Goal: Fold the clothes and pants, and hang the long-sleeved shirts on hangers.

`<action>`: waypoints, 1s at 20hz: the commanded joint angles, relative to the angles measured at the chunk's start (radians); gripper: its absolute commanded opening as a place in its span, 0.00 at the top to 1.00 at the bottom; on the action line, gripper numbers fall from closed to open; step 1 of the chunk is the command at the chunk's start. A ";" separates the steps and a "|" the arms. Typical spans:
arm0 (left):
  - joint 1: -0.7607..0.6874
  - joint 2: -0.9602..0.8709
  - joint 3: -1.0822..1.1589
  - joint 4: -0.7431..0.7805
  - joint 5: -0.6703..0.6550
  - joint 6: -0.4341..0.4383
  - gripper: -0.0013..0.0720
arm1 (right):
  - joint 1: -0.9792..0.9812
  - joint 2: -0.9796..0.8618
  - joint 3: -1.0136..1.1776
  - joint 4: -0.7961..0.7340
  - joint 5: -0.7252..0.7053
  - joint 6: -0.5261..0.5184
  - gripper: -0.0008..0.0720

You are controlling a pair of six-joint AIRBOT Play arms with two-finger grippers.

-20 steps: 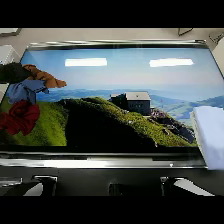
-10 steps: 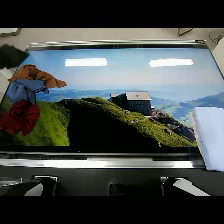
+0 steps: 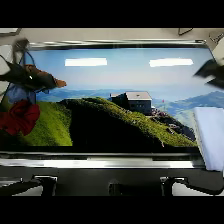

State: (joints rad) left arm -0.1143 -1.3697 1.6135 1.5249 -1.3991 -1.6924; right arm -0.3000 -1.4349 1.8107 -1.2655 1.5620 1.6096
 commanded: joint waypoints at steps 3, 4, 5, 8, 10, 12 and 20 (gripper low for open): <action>-0.018 0.016 -0.130 0.024 -0.050 -0.051 0.01 | 0.200 -0.073 -0.040 -0.121 0.156 0.013 0.04; -0.018 0.016 -0.130 0.024 -0.050 -0.051 0.01 | 0.200 -0.071 -0.040 -0.102 0.158 0.013 0.04; -0.018 0.016 -0.130 0.023 -0.049 -0.051 0.01 | 0.198 -0.071 -0.040 -0.097 0.161 0.013 0.04; -0.018 0.016 -0.130 0.023 -0.048 -0.051 0.01 | 0.198 -0.071 -0.040 -0.104 0.161 0.013 0.04; -0.017 0.016 -0.130 0.023 -0.048 -0.051 0.01 | 0.198 -0.071 -0.040 -0.104 0.160 0.013 0.04; -0.018 0.016 -0.130 0.023 -0.048 -0.051 0.01 | 0.198 -0.071 -0.040 -0.104 0.160 0.013 0.04; -0.018 0.016 -0.130 0.023 -0.048 -0.051 0.01 | 0.198 -0.071 -0.040 -0.104 0.160 0.013 0.04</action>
State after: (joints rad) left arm -0.1314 -1.3548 1.4837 1.5475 -1.4475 -1.7439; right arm -0.1036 -1.5055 1.7714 -1.3693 1.7210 1.6230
